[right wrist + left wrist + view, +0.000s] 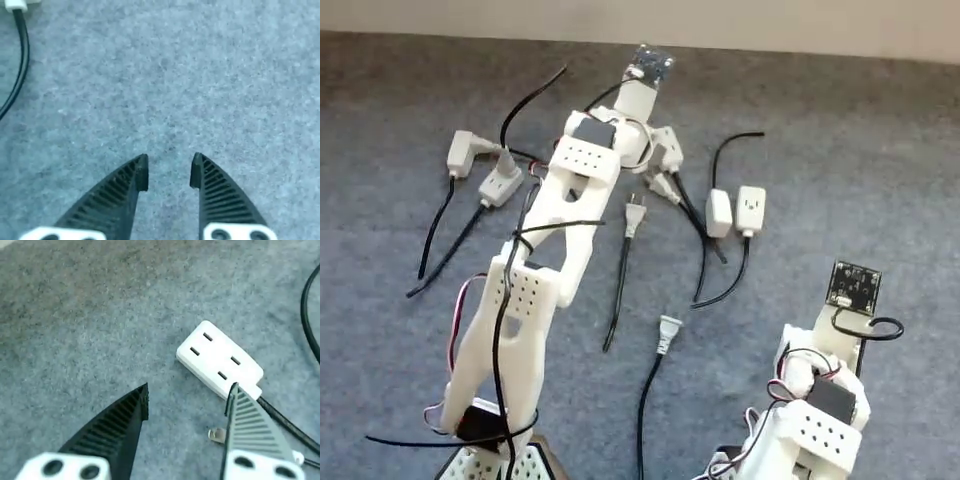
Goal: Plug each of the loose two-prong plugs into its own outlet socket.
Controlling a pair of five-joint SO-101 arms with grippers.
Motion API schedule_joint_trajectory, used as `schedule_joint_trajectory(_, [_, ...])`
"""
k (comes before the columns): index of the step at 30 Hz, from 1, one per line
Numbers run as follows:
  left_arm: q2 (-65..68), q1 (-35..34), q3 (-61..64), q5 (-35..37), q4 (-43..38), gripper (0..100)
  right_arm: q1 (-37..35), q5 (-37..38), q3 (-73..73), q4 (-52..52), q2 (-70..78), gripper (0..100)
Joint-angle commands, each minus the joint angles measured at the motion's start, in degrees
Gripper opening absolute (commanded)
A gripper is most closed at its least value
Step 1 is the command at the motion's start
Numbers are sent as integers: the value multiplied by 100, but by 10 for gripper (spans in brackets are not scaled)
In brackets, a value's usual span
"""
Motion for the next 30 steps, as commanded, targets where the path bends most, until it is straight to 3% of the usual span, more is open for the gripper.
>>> schedule_joint_trajectory(1, [171,163,-681,44,-105,252,-233,-18,-22,-101,-75,148])
schedule_joint_trajectory(10, [1244,312,-2229,88,-70,252,-259,-18,-13,-101,-75,146])
schedule_joint_trajectory(18, [1912,277,-2457,53,-62,252,-259,-18,-13,-101,-75,146])
schedule_joint_trajectory(30, [1991,110,-2466,53,1301,252,-259,-18,-13,-101,-75,146])
